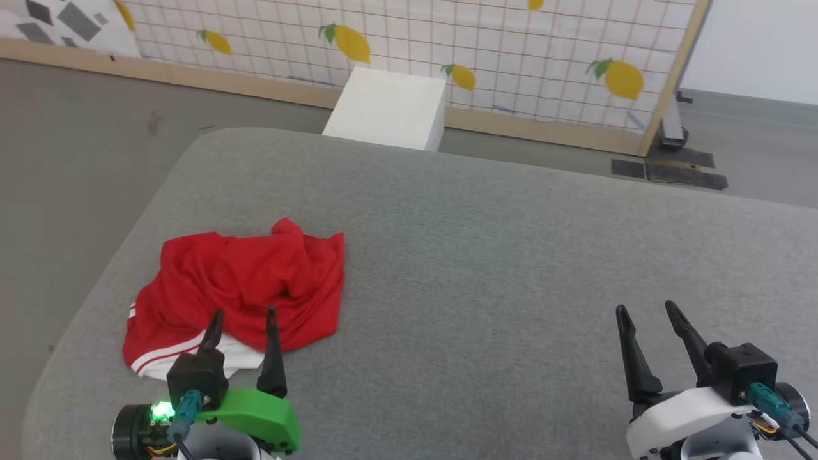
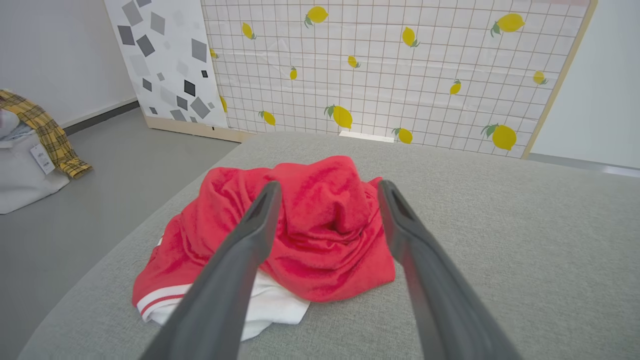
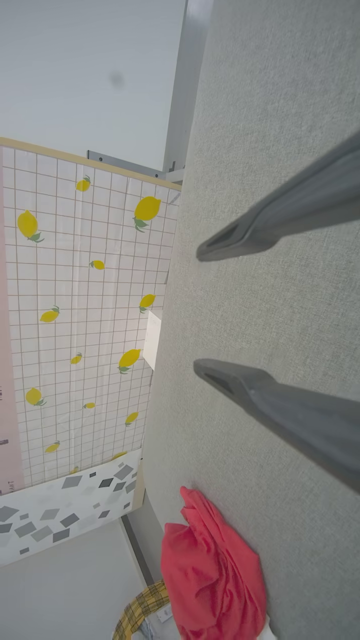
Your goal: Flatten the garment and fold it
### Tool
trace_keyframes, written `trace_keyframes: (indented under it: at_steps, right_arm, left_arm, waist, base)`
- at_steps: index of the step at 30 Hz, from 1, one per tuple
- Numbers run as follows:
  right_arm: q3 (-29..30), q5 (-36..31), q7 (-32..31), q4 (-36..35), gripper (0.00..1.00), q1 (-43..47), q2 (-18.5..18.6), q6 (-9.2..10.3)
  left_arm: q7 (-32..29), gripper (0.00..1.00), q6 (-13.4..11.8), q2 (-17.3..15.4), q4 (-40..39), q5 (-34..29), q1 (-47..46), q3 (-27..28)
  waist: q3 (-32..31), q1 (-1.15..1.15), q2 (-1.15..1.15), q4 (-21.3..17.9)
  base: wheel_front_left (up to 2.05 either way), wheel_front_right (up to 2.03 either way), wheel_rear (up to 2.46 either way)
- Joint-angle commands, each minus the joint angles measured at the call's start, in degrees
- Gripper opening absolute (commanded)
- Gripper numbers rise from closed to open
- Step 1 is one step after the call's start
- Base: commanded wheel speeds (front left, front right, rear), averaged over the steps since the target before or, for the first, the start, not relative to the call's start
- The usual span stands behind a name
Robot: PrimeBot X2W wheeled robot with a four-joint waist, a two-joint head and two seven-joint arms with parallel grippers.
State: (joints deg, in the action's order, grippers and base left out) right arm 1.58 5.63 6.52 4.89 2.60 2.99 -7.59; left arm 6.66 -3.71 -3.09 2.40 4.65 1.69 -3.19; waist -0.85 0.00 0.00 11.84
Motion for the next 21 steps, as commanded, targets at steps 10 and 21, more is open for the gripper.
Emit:
trace_keyframes:
  at_steps: [10,21]
  right_arm:
    - [0.3,1.6,1.7,1.3,1.00,1.4,-0.1,0.05]
    - [0.5,2.8,3.0,2.7,1.00,2.1,-0.1,0.06]
  left_arm:
    - [1.6,1.00,-1.2,0.0,0.4,0.4,1.4,-0.7]
    - [2.9,1.00,-1.9,0.0,0.6,0.9,2.2,-1.0]
  waist:
    - [0.0,0.00,0.00,5.4]
    - [0.0,0.00,0.00,9.5]
  base:
    - [0.00,0.00,0.00]
    - [0.00,0.00,0.00]
